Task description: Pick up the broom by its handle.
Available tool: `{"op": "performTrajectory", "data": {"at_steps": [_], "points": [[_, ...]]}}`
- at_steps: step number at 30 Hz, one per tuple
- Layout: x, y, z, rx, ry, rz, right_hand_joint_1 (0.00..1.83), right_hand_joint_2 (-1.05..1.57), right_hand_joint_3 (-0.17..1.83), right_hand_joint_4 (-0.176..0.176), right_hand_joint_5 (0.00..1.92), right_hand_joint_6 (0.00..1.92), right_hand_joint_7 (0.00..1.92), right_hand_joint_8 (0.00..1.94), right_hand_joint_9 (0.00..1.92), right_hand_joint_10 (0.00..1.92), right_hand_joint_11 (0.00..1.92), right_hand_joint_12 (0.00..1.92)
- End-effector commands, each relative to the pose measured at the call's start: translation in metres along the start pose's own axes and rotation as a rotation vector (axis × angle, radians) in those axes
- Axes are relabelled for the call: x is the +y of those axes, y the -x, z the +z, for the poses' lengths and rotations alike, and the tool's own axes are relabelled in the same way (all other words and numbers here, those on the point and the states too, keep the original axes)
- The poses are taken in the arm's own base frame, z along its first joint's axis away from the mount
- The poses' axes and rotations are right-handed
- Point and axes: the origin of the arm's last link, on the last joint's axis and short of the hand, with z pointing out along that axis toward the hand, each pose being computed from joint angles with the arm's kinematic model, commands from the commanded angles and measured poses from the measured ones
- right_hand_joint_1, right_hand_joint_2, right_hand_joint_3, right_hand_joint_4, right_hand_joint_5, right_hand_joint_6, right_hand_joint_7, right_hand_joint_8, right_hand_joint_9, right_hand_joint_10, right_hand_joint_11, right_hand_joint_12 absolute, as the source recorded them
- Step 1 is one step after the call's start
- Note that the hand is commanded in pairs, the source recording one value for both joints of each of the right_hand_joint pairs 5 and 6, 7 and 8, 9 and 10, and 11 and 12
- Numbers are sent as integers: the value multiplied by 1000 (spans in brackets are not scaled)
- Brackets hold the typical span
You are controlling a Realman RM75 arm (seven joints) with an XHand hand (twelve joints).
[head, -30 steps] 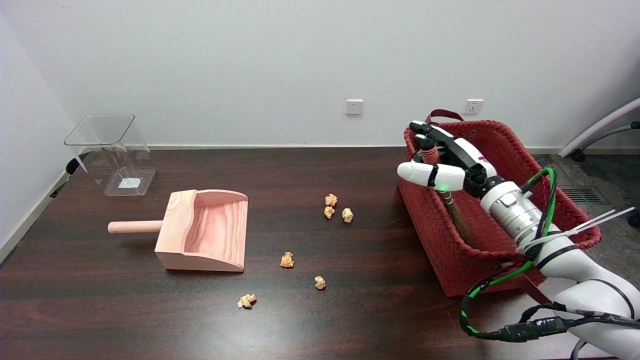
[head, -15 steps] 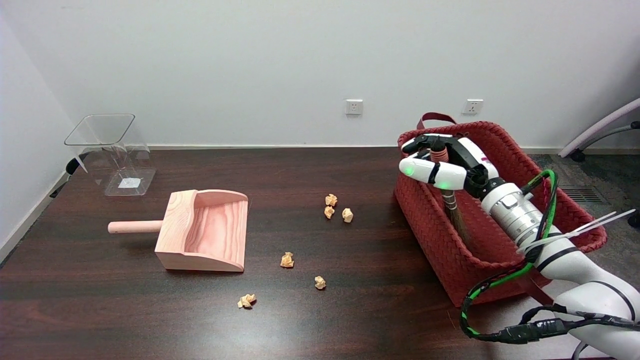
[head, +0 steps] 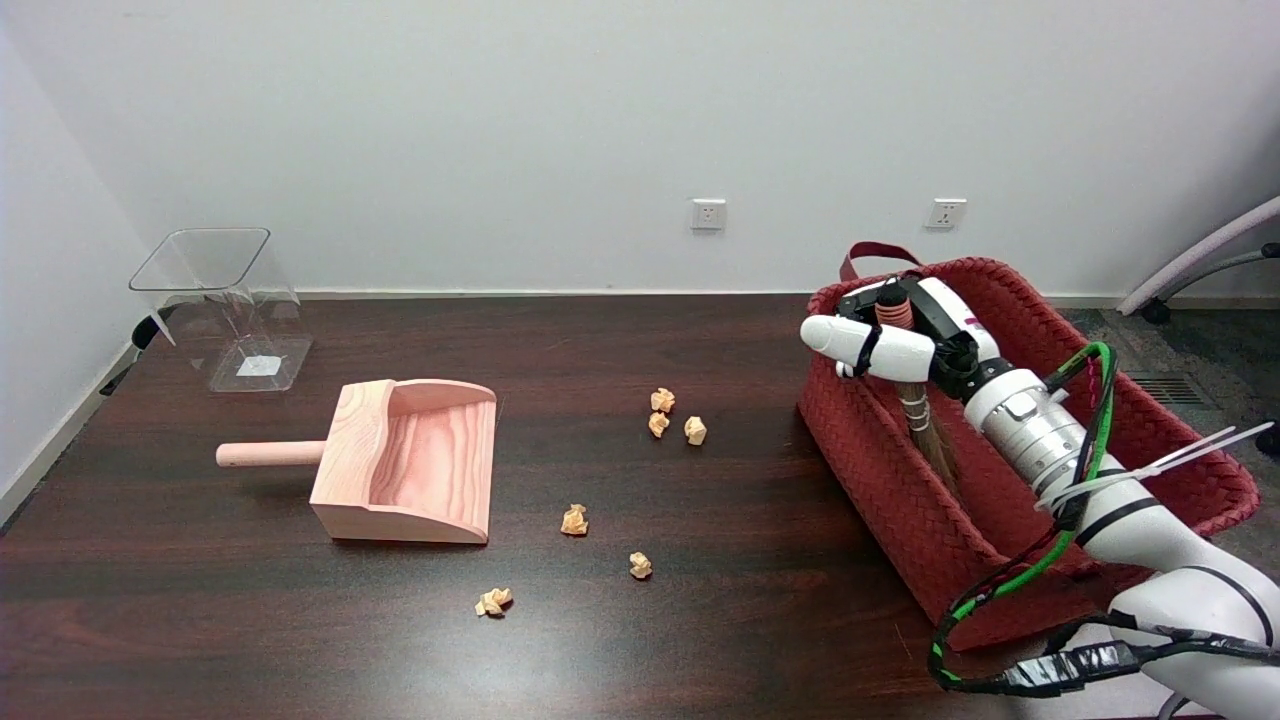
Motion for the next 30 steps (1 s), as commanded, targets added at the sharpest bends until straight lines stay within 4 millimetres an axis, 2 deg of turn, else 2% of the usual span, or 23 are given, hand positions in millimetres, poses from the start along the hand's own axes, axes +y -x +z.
{"op": "performTrajectory", "data": {"at_steps": [1, 4, 8, 14, 22, 23, 24, 26, 29, 30], "points": [[1, -4, -1, 12, 0, -9, 820, 605, 127, 0, 1367, 1367, 1739, 1739, 1367, 1367, 1367, 1367], [1, -6, -1, 19, 0, -10, 821, 608, 120, 0, 1380, 1380, 1766, 1766, 1380, 1380, 1380, 1380], [6, -14, -1, 40, 15, -26, 823, 622, 119, 0, 1591, 1591, 1913, 1913, 1591, 1591, 1591, 1591], [0, -15, 0, 43, -3, -20, 836, 614, 130, 0, 1779, 1779, 1920, 1920, 1779, 1779, 1779, 1779], [-2, -19, 0, 56, -8, -23, 840, 614, 137, 0, 1857, 1857, 1920, 1920, 1857, 1857, 1857, 1857], [-55, 23, -6, -72, -160, 108, 842, 612, 139, 0, 1887, 1887, 1920, 1920, 1887, 1887, 1887, 1887], [-10, -13, 1, 39, -32, -5, 843, 609, 142, 0, 1912, 1912, 1920, 1920, 1912, 1912, 1912, 1912], [2, -24, 1, 71, 4, -34, 855, 603, 143, 0, 1920, 1920, 1920, 1920, 1920, 1920, 1920, 1920], [-5, -22, 2, 64, -20, -27, 904, 610, 183, 0, 1920, 1920, 1920, 1920, 1920, 1920, 1920, 1920], [-55, 17, -4, -54, -168, 94, 916, 620, 216, 0, 1920, 1920, 1920, 1920, 1920, 1920, 1920, 1920]]}}
